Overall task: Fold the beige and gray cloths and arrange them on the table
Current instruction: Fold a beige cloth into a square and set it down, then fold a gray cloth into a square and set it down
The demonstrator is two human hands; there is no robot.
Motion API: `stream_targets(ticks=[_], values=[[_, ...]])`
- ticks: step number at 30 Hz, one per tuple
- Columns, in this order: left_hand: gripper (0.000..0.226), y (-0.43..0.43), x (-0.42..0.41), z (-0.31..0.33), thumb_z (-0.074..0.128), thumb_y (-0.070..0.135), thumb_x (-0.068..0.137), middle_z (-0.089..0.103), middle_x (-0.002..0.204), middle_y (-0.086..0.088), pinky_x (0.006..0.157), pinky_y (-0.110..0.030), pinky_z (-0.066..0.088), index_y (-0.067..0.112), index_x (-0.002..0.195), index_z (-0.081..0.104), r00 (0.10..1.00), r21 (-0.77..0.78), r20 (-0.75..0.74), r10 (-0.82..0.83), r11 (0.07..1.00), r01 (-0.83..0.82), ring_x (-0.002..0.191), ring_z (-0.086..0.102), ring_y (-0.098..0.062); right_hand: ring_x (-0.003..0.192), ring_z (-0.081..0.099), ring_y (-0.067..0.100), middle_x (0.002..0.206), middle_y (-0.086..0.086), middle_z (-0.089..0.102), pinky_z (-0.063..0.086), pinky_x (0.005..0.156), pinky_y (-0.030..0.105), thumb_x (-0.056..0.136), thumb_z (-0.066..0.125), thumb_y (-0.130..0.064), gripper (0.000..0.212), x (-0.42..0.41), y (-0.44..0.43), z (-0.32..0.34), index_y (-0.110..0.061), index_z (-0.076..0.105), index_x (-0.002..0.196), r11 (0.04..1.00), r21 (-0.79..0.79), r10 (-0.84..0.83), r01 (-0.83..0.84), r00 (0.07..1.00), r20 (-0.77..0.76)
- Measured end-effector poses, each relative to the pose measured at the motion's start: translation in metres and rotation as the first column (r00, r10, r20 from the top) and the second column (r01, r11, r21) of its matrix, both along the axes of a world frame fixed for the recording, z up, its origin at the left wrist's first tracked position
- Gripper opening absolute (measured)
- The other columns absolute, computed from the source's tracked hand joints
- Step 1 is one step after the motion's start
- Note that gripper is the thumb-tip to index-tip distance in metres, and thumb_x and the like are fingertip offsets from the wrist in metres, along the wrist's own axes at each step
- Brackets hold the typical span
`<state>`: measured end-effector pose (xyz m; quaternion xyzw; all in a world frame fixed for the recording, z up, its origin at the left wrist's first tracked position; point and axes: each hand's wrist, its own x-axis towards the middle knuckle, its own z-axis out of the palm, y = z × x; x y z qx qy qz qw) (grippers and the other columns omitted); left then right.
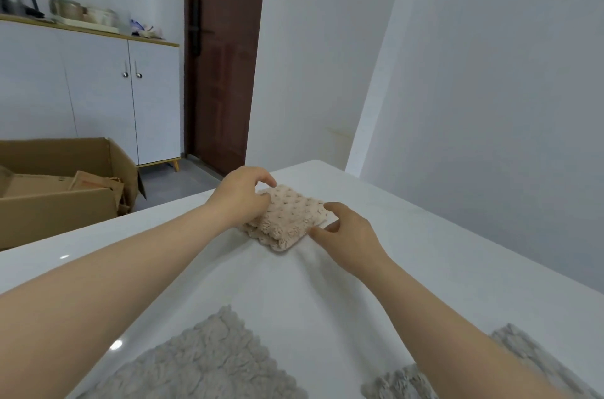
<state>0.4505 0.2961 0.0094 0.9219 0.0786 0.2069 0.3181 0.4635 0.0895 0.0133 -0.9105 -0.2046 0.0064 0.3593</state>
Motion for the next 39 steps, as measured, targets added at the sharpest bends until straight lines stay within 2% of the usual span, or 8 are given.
stream_targets(ticks=[5,18,26,32,34,37,39], values=[[0.022,-0.030,-0.025,0.013,0.058,0.016,0.084,0.057,0.119,0.006,0.085,-0.023,0.041,0.030,0.100,0.065,0.997,-0.011,0.003,-0.072,0.997,0.072,0.107,0.054,-0.009,0.082,0.065,0.016,0.091,0.000,0.070,0.050,0.072,0.026,0.087,0.061,-0.032,0.051,-0.018,-0.025,0.010,-0.019,0.046,0.135,0.998,0.019,-0.052,0.052,0.998,-0.022],[0.022,-0.100,-0.131,0.080,0.059,0.018,0.086,0.059,0.116,0.008,0.087,-0.026,0.046,0.026,0.105,0.065,0.987,0.088,0.037,-0.153,0.985,0.150,0.105,0.055,-0.008,0.085,0.060,0.013,0.102,-0.005,0.063,0.046,0.071,0.025,0.087,0.061,-0.033,0.044,-0.119,-0.104,0.067,-0.023,0.051,0.129,0.997,0.005,-0.075,0.075,0.994,0.075],[0.023,-0.151,-0.195,0.115,0.057,0.019,0.087,0.058,0.116,0.008,0.082,-0.022,0.039,0.026,0.107,0.064,0.972,0.128,0.065,-0.225,0.968,0.216,0.103,0.055,-0.007,0.066,0.053,0.008,0.107,-0.005,0.063,0.046,0.066,0.026,0.088,0.061,-0.033,0.041,-0.186,-0.168,0.092,-0.023,0.052,0.127,0.990,-0.017,-0.136,0.139,0.981,0.137],[0.023,-0.185,-0.240,0.139,0.058,0.021,0.085,0.061,0.116,0.007,0.086,-0.027,0.047,0.026,0.106,0.065,0.965,0.162,0.098,-0.243,0.961,0.226,0.102,0.057,-0.009,0.068,0.054,0.005,0.107,-0.006,0.063,0.042,0.064,0.021,0.088,0.060,-0.033,0.041,-0.241,-0.211,0.093,-0.024,0.052,0.127,0.984,-0.046,-0.162,0.171,0.974,0.161],[0.022,-0.200,-0.256,0.141,0.058,0.021,0.085,0.061,0.115,0.007,0.089,-0.028,0.048,0.026,0.105,0.065,0.961,0.155,0.114,-0.251,0.960,0.232,0.101,0.057,-0.009,0.074,0.057,0.007,0.108,-0.006,0.062,0.042,0.064,0.020,0.089,0.060,-0.034,0.041,-0.261,-0.225,0.090,-0.024,0.052,0.127,0.982,-0.070,-0.162,0.176,0.972,0.170],[0.022,-0.221,-0.279,0.137,0.058,0.021,0.085,0.059,0.115,0.009,0.086,-0.025,0.045,0.027,0.106,0.064,0.955,0.165,0.102,-0.280,0.951,0.261,0.102,0.057,-0.008,0.087,0.060,0.011,0.110,-0.006,0.062,0.047,0.071,0.023,0.089,0.059,-0.034,0.041,-0.287,-0.245,0.083,-0.024,0.052,0.129,0.975,-0.122,-0.163,0.186,0.970,0.178],[0.022,-0.234,-0.292,0.132,0.057,0.021,0.085,0.060,0.115,0.011,0.084,-0.023,0.043,0.028,0.106,0.064,0.952,0.166,0.090,-0.291,0.947,0.274,0.100,0.056,-0.007,0.085,0.060,0.011,0.112,-0.006,0.062,0.050,0.074,0.026,0.090,0.059,-0.034,0.041,-0.301,-0.257,0.078,-0.024,0.051,0.129,0.970,-0.151,-0.162,0.189,0.972,0.172]])
